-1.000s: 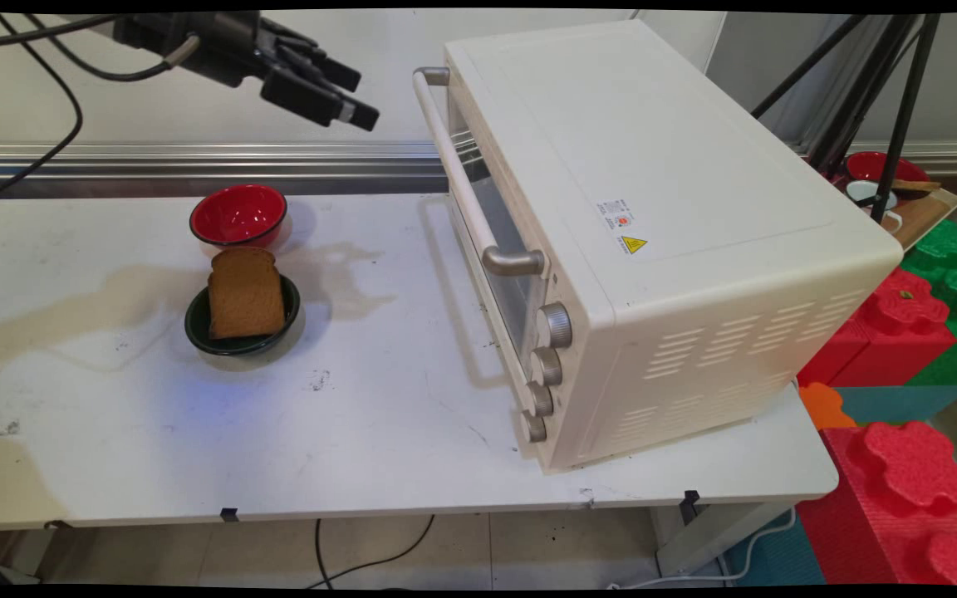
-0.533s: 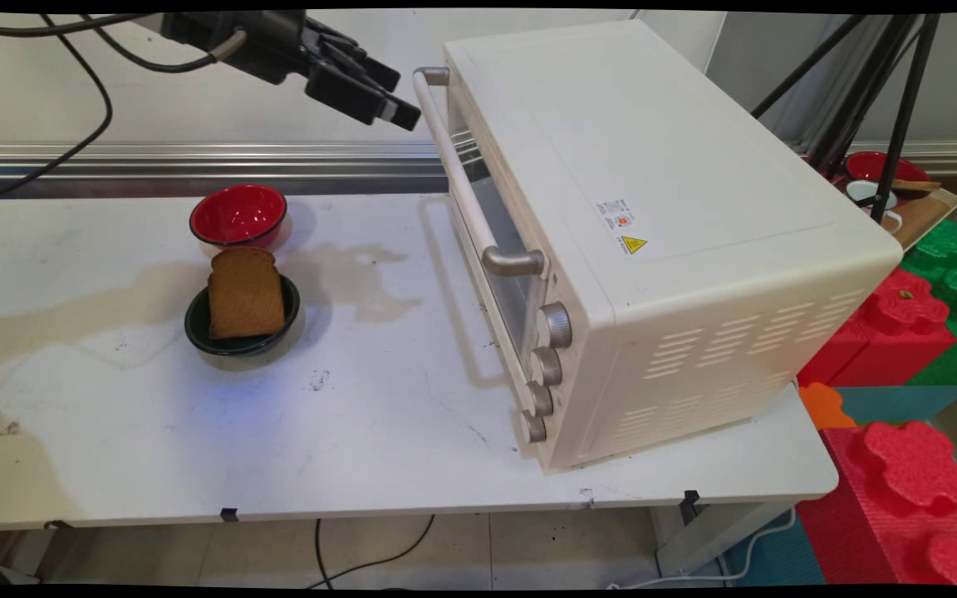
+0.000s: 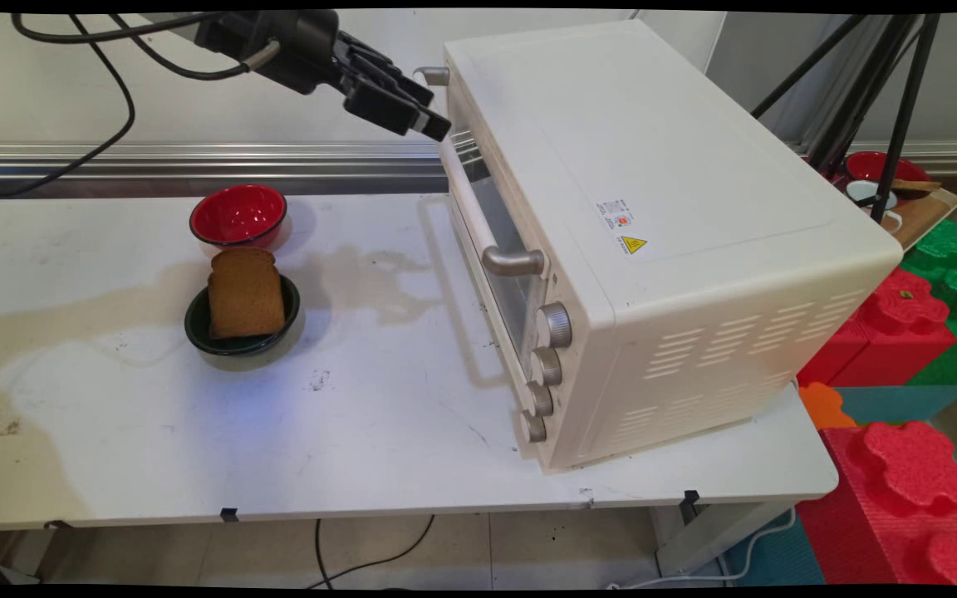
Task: Open the oven
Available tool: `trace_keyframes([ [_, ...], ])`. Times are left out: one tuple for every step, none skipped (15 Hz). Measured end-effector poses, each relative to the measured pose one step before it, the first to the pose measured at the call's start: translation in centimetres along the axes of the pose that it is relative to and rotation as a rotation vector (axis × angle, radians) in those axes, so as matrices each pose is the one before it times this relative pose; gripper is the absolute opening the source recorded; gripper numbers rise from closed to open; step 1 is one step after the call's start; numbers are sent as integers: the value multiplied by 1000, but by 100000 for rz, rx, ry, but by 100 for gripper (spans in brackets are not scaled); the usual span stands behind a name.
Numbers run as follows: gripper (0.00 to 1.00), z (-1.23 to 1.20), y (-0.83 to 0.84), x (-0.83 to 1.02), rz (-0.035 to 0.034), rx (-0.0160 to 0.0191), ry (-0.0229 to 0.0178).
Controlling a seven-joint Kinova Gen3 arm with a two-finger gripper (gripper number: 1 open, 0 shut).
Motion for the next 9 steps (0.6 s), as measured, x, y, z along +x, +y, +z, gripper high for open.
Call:
trace_keyframes([
  [0,198,62,75,-28,-61,-145],
  [0,286,61,60,-271,-118,-372],
  [0,180,31,31,-262,-56,-190],
  [0,178,7,20,-280,-5,-226],
  [0,261,-3,32,-408,35,-221],
  [0,262,-2,47,-260,-15,-199],
  [0,340,-10,61,-274,-34,-218],
  [0,356,-8,54,-252,-41,-241],
  [0,441,-21,44,-291,-66,-325],
])
